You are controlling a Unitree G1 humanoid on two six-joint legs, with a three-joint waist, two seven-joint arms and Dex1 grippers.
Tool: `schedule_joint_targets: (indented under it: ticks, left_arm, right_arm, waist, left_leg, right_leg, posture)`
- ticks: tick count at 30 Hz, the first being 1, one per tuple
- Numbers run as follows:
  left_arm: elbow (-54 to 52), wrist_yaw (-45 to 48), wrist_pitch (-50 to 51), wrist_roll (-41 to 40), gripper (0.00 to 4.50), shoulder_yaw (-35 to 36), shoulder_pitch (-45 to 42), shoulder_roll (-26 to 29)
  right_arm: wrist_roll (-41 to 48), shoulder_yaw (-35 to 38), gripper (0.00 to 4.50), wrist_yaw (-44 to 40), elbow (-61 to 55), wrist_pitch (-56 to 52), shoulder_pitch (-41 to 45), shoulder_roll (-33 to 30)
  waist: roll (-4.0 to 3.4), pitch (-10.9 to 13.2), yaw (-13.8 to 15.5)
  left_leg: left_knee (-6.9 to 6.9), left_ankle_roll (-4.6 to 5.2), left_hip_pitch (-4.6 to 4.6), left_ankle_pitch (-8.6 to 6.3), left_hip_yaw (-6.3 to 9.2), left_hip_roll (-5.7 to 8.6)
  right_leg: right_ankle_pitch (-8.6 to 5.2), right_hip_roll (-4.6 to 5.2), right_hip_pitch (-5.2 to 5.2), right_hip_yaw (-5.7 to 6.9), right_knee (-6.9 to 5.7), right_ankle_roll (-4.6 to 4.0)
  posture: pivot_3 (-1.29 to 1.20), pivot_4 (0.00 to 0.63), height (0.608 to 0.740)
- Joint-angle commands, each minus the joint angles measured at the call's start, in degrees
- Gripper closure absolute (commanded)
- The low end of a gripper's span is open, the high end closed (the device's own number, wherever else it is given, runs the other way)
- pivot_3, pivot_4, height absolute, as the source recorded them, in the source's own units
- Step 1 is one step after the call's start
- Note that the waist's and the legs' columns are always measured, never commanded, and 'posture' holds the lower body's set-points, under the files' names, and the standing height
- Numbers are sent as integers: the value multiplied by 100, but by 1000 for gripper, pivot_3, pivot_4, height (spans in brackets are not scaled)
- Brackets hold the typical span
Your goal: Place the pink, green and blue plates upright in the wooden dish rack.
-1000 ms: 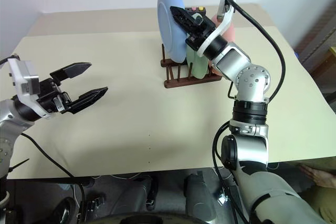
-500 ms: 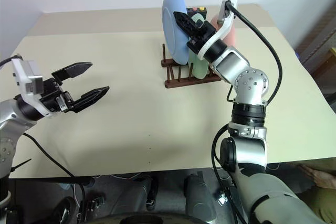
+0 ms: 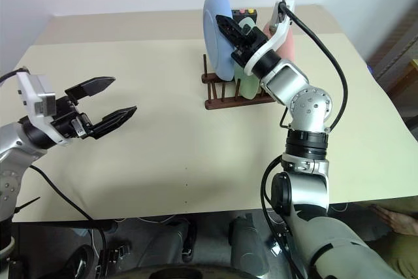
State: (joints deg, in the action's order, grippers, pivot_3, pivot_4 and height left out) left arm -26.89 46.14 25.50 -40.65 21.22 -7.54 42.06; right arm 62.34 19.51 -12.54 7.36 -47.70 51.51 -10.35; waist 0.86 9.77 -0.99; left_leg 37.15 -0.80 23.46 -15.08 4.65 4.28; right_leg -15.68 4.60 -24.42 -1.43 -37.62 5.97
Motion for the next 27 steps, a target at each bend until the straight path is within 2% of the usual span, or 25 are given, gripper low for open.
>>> schedule_joint_targets:
  ticks: [1, 9, 27]
  left_arm:
    - [-45, 5, -117, -21, 51, 38, -30, -20]
    - [-77, -25, -92, -21, 51, 15, -12, -46]
    - [-81, -30, -111, 38, 51, -8, -48, -26]
  right_arm:
    - [306, 140, 4500, 170, -205, -33, 355, 65]
    - [517, 177, 4500, 460, -245, -68, 454, 68]
    - [377, 105, 4500, 812, -352, 75, -78, 321]
  waist:
    - [0, 0, -2]
    - [0, 0, 0]
    - [0, 0, -1]
  left_leg:
    - [0, 0, 0, 0, 0, 0]
    - [0, 0, 0, 0, 0, 0]
    - [0, 1, 0, 0, 0, 0]
  right_leg:
    - [0, 0, 0, 0, 0, 0]
    - [0, 0, 0, 0, 0, 0]
    - [0, 0, 0, 0, 0, 0]
  posture:
    - [0, 150, 740]
    - [0, 150, 740]
    - [0, 150, 740]
